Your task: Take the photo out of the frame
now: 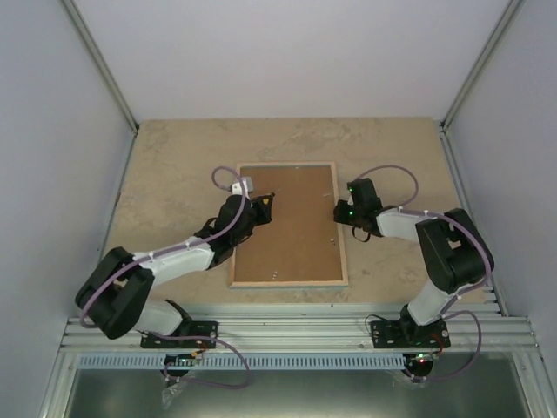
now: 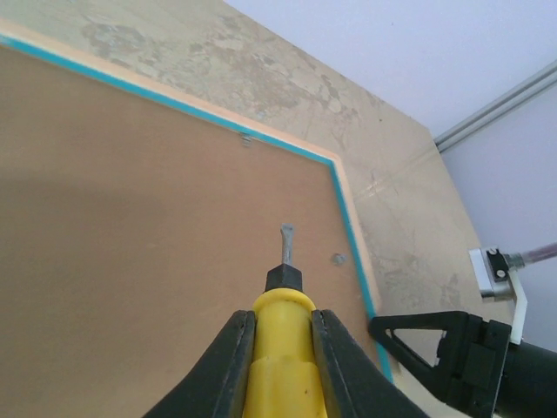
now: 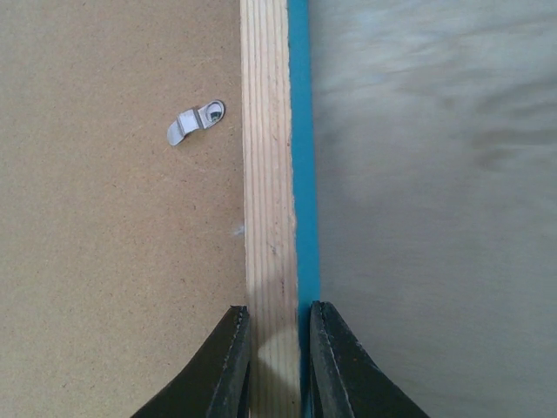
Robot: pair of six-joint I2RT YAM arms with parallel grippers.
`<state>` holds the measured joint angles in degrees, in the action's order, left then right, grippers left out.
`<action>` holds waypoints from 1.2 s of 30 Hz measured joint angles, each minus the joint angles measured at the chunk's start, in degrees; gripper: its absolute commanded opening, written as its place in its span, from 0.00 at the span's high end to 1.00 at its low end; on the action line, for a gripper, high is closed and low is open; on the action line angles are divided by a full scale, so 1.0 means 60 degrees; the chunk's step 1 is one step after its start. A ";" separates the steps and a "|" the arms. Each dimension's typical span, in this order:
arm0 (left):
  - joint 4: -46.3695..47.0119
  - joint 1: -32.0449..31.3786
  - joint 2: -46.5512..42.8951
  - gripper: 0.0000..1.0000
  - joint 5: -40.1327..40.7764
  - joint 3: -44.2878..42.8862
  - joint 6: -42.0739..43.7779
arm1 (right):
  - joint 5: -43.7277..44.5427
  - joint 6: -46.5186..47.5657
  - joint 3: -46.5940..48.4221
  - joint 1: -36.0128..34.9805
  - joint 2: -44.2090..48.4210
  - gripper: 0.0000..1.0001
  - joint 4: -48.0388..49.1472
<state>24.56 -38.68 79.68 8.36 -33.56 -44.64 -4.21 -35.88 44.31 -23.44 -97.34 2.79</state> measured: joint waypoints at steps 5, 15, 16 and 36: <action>-0.0321 0.0142 -0.0856 1.00 0.0084 0.0474 0.0004 | 0.0375 -0.0659 -0.0561 0.0696 0.0528 0.99 -0.0036; -0.0889 0.0164 -0.2153 1.00 0.0131 0.0892 0.0058 | 0.0641 -0.1035 -0.1198 0.1260 0.1268 0.74 -0.0288; -0.0951 0.0164 -0.2273 1.00 0.0131 0.0892 0.0084 | 0.0594 -0.0980 -0.1253 0.1260 0.1384 0.70 -0.0426; -0.1457 0.0164 -0.3483 1.00 -0.0197 0.0998 0.0557 | -0.0474 0.0076 -0.2248 -0.0076 0.4794 0.31 -0.3978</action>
<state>15.81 -37.69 58.78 7.18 -27.57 -41.30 -7.05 -35.42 30.83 -23.90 -68.58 -21.08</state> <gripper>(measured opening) 0.174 0.675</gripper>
